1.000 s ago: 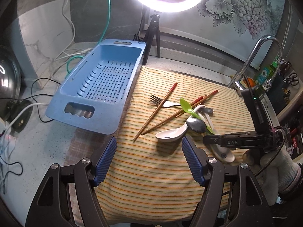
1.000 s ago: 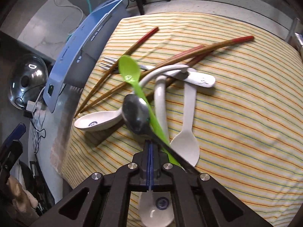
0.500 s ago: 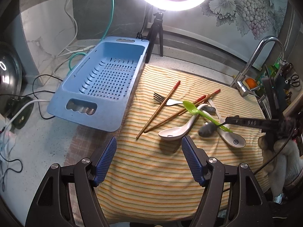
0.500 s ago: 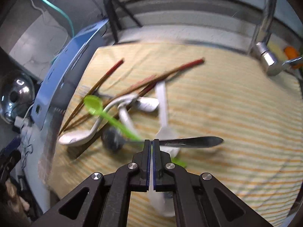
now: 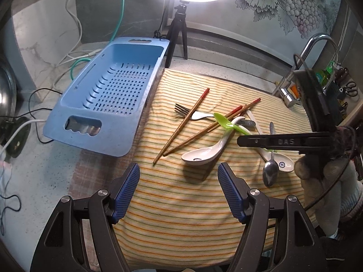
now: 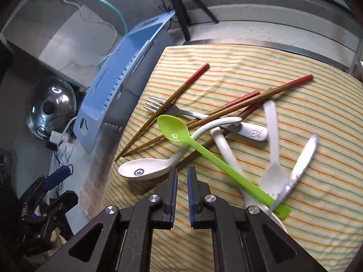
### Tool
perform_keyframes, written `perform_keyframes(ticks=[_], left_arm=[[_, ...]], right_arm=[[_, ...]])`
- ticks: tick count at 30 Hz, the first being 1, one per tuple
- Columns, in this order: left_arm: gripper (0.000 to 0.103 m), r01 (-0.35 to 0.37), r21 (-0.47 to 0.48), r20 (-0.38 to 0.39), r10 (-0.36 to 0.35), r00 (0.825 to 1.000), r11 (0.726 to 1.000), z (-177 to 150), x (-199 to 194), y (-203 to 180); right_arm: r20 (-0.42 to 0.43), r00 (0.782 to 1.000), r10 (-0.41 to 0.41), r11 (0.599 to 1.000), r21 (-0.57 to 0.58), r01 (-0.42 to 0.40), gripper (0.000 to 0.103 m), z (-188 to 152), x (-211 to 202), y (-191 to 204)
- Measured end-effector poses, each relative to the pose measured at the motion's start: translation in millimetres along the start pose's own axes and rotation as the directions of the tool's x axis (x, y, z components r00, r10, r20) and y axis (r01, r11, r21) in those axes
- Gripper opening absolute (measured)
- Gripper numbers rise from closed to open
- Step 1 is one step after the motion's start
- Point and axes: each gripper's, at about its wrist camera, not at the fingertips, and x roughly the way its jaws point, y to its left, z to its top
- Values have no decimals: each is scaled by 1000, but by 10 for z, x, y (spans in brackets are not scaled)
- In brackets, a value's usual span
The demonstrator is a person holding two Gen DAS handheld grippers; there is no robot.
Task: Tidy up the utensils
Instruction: 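Grasp a white plastic spoon handle with the right gripper while the left grasps a white ceramic spoon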
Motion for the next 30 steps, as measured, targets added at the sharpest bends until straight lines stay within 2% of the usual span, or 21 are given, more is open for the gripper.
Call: perform_keyframes(ticks=[3,8,12,16,22,30], left_arm=[[71,-3,-1,0,3,1000,1000,7,4,16],[71,-1,-7,-10,1,1000,1000,30,78,54],[71,23,5,-34,-23,999,1000,44,176,28],[71,61,9,-63,-61,996,998,57,283,-11],[71,86,32,-72,-84,994,996,80,387,-103],[71,184,-69,-144,-192,971,981,73,621,7]], right_arm=[[23,997,-70,997,27,69,8,45,10,-124],[30,994,-109,991,88,106,8,132,-32,-368],[36,999,-22,994,111,18,9,153,-104,-404],[38,997,74,989,124,-78,29,163,-140,-341],[8,995,103,986,134,-103,29,275,-32,-280],[-36,990,138,976,175,-129,29,364,172,-300]])
